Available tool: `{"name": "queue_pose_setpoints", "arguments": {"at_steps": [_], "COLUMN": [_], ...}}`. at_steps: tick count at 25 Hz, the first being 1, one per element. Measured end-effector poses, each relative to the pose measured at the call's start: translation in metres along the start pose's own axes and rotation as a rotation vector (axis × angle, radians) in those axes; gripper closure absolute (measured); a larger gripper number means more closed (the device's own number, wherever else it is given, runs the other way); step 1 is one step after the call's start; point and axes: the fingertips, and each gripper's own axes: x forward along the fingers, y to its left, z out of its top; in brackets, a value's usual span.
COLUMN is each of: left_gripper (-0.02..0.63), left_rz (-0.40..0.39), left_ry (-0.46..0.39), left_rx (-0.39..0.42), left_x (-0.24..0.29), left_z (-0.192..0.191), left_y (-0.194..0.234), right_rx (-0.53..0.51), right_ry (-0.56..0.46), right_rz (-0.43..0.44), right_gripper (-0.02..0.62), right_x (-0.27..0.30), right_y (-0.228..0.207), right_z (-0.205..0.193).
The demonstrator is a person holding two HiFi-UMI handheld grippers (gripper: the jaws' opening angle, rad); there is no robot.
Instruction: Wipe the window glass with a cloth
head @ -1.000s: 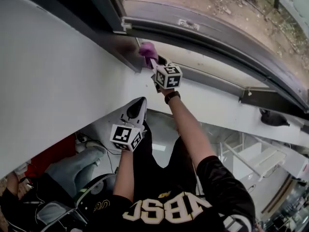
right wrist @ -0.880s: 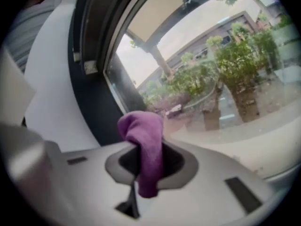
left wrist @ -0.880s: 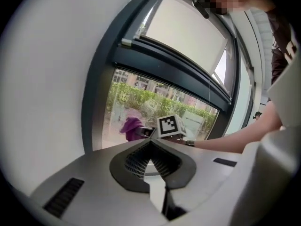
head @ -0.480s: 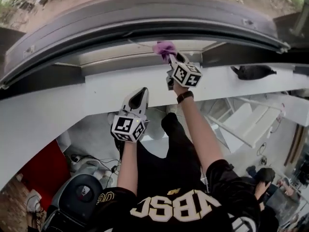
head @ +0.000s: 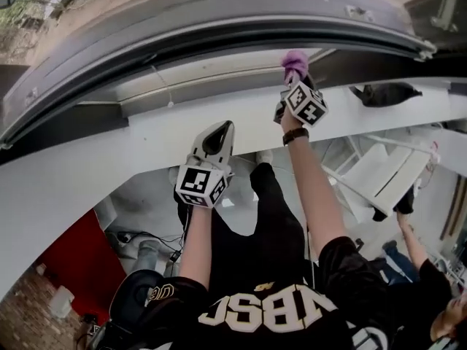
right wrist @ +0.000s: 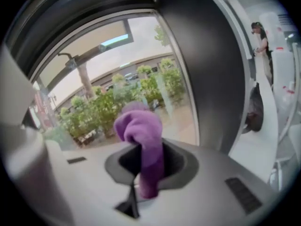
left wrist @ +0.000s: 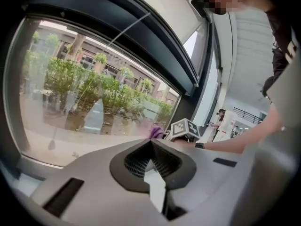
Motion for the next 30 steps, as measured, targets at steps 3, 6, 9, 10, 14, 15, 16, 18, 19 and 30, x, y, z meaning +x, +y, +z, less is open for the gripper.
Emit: {"name": "queue_pose_setpoints", "arguments": {"at_steps": [3, 6, 9, 10, 14, 15, 16, 18, 19, 30], "left_gripper": [0.588, 0.588, 0.588, 0.588, 0.588, 0.588, 0.588, 0.588, 0.588, 0.588], "left_rz": [0.098, 0.215, 0.28, 0.304, 0.406, 0.424, 0.439, 0.462, 0.468, 0.264], "left_ry": [-0.011, -0.049, -0.11, -0.103, -0.089, -0.093, -0.093, -0.087, -0.082, -0.05], "left_rx": [-0.001, -0.058, -0.093, -0.073, -0.024, -0.025, -0.023, -0.023, -0.026, -0.085], "left_x": [-0.044, -0.11, -0.164, -0.178, -0.235, -0.245, -0.253, -0.262, -0.263, -0.146], "left_z": [0.004, 0.015, 0.029, 0.026, 0.021, 0.023, 0.024, 0.024, 0.023, -0.005], "left_y": [0.045, 0.101, 0.155, 0.17, 0.221, 0.232, 0.241, 0.256, 0.262, 0.159], "right_rx": [-0.065, -0.173, -0.281, -0.321, -0.413, -0.422, -0.423, -0.409, -0.4, -0.156], "right_ry": [0.163, 0.339, 0.403, 0.419, 0.462, 0.458, 0.456, 0.472, 0.486, 0.399], "right_rz": [0.138, 0.367, 0.584, 0.65, 0.851, 0.878, 0.897, 0.917, 0.919, 0.509], "right_gripper": [0.522, 0.522, 0.522, 0.522, 0.522, 0.522, 0.522, 0.522, 0.522, 0.522], "right_x": [-0.009, -0.033, -0.049, -0.055, -0.076, -0.074, -0.069, -0.054, -0.045, 0.018], "right_y": [0.075, 0.198, 0.324, 0.362, 0.488, 0.513, 0.534, 0.566, 0.574, 0.292], "right_z": [-0.083, -0.189, -0.256, -0.276, -0.339, -0.346, -0.35, -0.357, -0.359, -0.22]}}
